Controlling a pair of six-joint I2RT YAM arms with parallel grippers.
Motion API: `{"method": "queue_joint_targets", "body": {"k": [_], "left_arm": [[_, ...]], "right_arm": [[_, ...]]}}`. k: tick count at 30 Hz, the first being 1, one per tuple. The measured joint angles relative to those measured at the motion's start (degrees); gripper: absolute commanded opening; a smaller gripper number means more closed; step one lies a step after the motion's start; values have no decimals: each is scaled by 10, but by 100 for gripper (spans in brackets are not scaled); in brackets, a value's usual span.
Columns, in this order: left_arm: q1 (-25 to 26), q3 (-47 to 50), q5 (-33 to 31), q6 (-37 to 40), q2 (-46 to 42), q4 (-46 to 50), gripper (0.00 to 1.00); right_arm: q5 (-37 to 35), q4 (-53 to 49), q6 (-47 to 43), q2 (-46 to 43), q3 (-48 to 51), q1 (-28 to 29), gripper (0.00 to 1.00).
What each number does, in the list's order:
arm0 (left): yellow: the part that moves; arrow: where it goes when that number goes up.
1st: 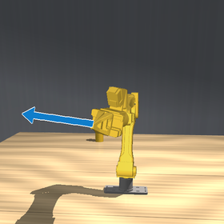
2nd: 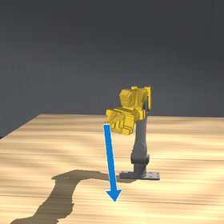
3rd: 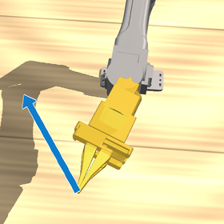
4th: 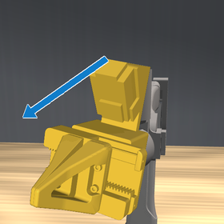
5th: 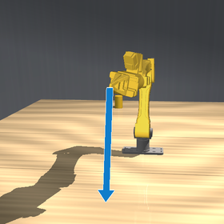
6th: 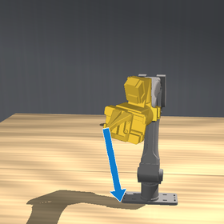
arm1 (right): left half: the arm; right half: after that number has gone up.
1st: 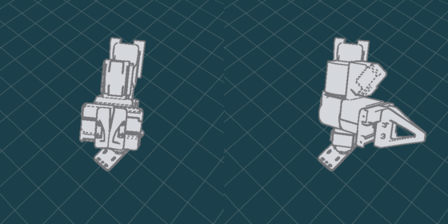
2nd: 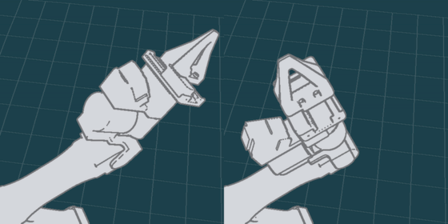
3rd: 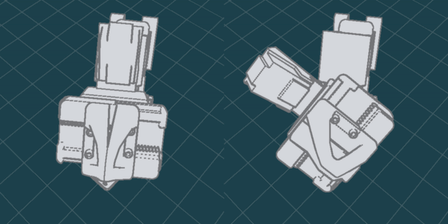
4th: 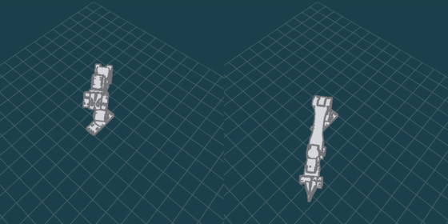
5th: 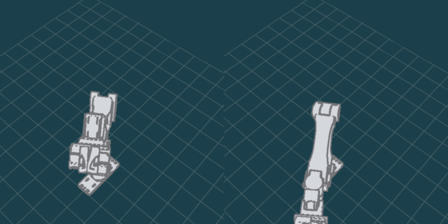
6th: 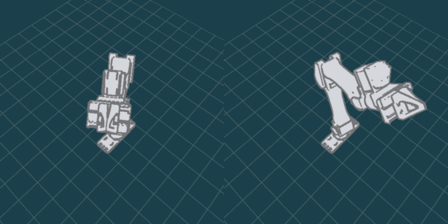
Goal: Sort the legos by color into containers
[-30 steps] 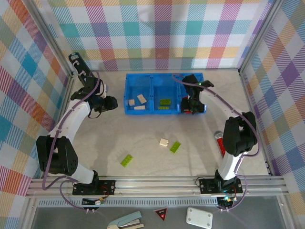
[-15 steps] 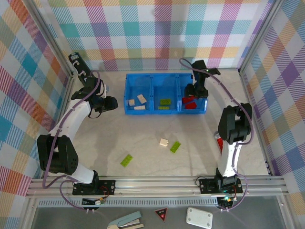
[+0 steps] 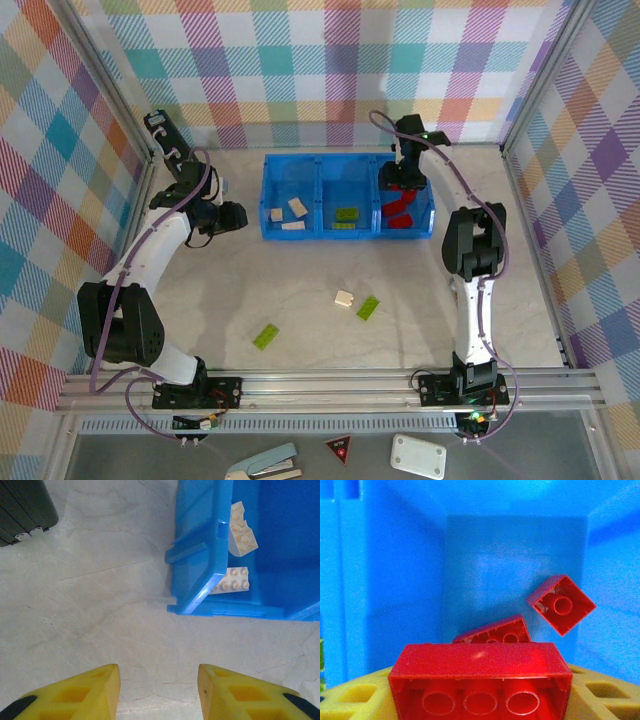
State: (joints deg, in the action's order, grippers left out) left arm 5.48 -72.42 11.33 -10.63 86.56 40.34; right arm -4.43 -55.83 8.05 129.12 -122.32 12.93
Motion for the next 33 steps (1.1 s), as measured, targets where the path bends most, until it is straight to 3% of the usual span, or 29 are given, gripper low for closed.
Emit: {"method": "queue_joint_targets", "body": {"k": [15, 27, 33], "left_arm": [[0, 0, -10, 0, 3, 0, 45], [0, 8, -15, 0, 4, 0, 45], [0, 9, -15, 0, 4, -1, 44]], "right_arm": [[-24, 91, 0, 53, -9, -10, 22], [-45, 123, -7, 91, -54, -10, 41], [-50, 123, -13, 95, -54, -10, 57]]}}
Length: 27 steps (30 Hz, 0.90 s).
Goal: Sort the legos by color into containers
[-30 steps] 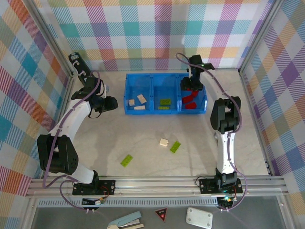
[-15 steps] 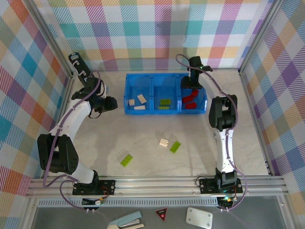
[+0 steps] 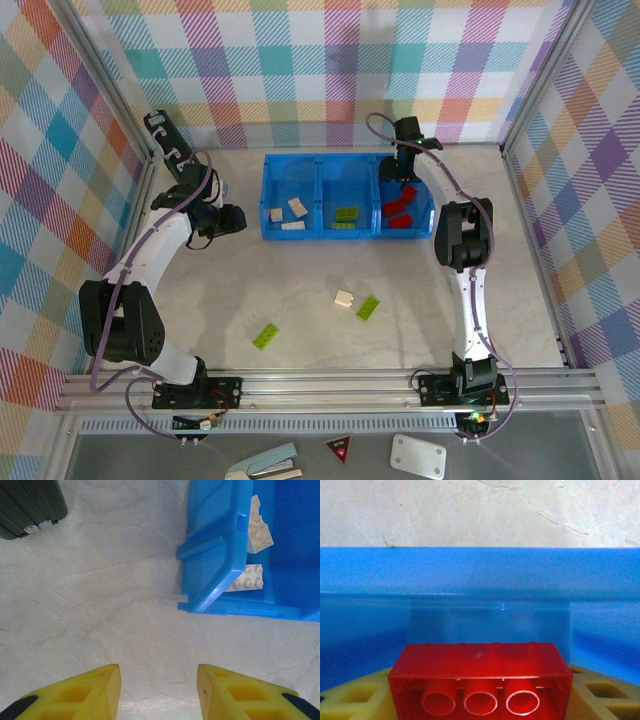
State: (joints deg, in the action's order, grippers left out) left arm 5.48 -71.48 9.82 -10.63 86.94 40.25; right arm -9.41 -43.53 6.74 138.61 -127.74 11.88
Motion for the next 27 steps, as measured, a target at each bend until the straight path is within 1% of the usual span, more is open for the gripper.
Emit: {"method": "queue_joint_targets", "body": {"k": [4, 9, 12, 16, 22, 27], "left_arm": [[0, 0, 0, 0, 0, 0, 44], [0, 0, 0, 0, 0, 0, 44], [0, 0, 0, 0, 0, 0, 44], [0, 0, 0, 0, 0, 0, 44], [0, 0, 0, 0, 0, 0, 44], [0, 0, 0, 0, 0, 0, 44]], "right_arm": [[0, -1, 0, 0, -1, -1, 66], [0, -3, -2, 0, -1, -1, 68], [0, -7, -4, -2, -1, -1, 73], [2, -14, -7, -10, -1, -1, 75], [5, -23, -13, -40, 0, -1, 75], [16, -27, -12, -96, 52, -1, 74]]}}
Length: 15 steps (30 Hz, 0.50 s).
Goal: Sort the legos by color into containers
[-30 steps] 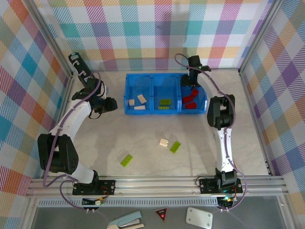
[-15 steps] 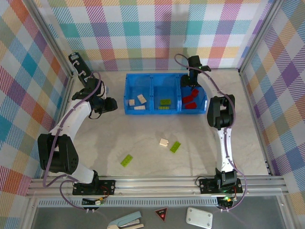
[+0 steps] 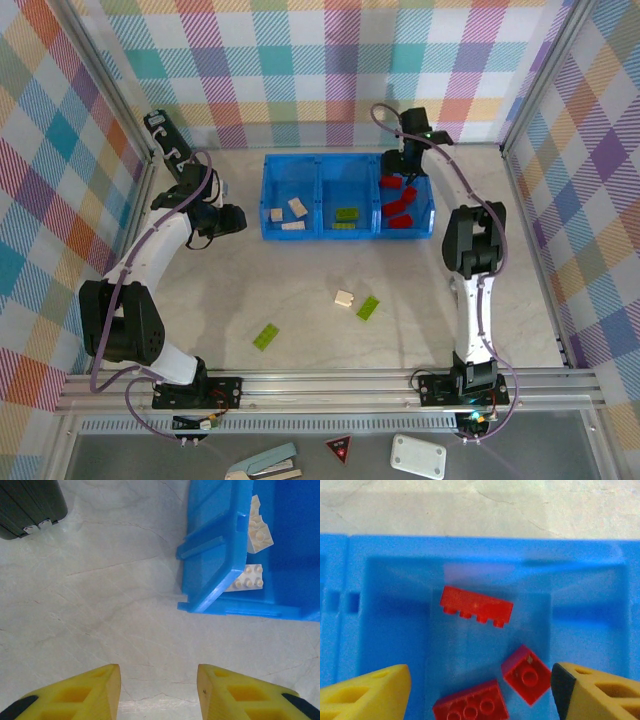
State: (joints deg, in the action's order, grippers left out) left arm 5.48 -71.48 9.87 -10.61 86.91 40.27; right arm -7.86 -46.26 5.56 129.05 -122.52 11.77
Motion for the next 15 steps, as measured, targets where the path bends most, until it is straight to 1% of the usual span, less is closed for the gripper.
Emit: {"method": "queue_joint_targets", "body": {"k": [8, 15], "left_arm": [[0, 0, 2, 0, -1, 0, 44], [0, 0, 2, 0, -1, 0, 46]], "right_arm": [[35, -13, 24, -105, 116, 1, 74], [49, -18, 52, -183, 217, 17, 73]]}}
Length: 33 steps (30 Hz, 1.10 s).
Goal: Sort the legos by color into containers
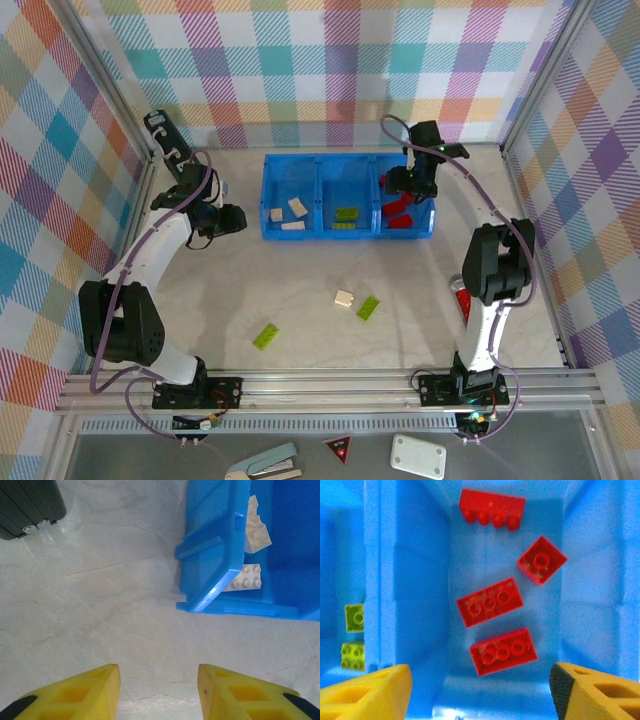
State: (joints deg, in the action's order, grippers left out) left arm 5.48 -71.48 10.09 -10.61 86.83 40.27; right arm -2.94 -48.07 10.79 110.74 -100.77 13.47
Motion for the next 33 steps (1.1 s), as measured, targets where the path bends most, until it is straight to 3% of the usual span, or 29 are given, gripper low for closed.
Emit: {"method": "queue_joint_targets", "body": {"k": [20, 33], "left_arm": [[0, 0, 10, 0, -1, 0, 46], [0, 0, 10, 0, -1, 0, 46]], "right_arm": [[-7, 5, 94, -152, 270, 151, 73], [-16, 0, 2, -170, 339, 262, 76]]}}
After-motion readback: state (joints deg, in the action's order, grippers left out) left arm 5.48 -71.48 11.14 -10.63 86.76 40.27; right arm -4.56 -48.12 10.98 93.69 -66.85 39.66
